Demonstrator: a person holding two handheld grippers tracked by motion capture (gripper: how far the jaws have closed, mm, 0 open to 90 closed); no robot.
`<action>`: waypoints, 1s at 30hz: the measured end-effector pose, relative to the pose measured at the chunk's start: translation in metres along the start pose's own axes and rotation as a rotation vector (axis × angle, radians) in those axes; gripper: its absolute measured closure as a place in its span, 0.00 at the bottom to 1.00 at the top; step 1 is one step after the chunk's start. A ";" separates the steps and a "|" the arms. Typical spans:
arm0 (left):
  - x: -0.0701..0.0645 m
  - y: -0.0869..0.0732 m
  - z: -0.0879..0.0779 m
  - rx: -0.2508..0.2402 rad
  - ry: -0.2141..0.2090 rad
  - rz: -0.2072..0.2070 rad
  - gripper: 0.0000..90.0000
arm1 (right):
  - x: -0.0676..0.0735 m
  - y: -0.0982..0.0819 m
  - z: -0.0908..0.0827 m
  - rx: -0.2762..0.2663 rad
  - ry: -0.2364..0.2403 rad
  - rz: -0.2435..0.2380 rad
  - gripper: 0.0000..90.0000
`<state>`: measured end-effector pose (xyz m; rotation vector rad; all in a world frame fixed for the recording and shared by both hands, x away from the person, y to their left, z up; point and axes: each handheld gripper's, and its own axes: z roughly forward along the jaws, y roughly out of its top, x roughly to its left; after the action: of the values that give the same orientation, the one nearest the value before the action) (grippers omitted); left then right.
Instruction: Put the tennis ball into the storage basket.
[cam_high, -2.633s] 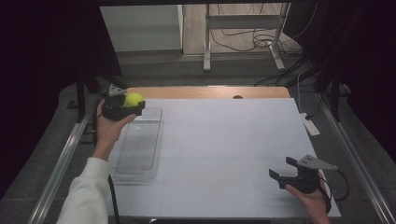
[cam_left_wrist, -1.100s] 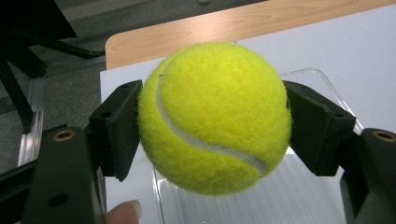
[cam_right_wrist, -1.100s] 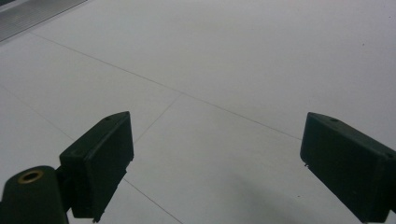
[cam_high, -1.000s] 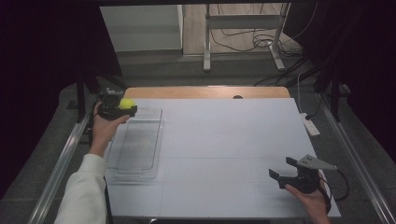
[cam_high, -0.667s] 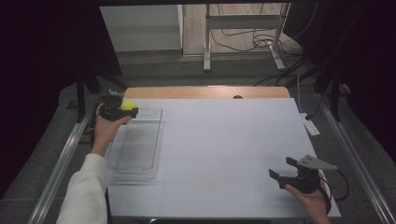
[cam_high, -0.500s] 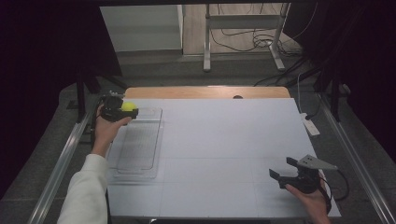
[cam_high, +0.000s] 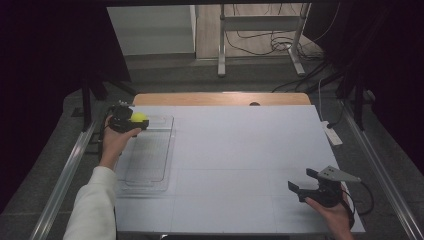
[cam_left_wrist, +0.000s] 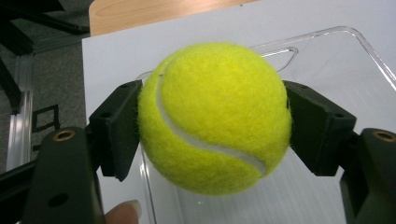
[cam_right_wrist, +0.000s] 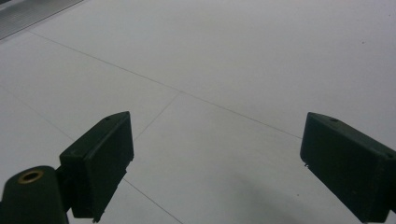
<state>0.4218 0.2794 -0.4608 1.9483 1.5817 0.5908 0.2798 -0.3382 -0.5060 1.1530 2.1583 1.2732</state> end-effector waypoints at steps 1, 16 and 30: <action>-0.001 0.000 0.001 0.003 -0.002 0.002 0.29 | 0.000 0.000 0.000 0.000 0.000 0.000 0.11; -0.002 -0.002 0.010 0.043 -0.008 0.013 0.29 | 0.000 0.000 0.000 0.001 0.000 -0.001 0.11; -0.008 -0.005 0.020 0.098 -0.018 0.021 0.29 | 0.000 0.000 0.001 0.002 -0.001 0.000 0.11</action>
<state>0.4291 0.2698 -0.4793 2.0390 1.6082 0.5112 0.2801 -0.3379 -0.5066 1.1540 2.1598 1.2699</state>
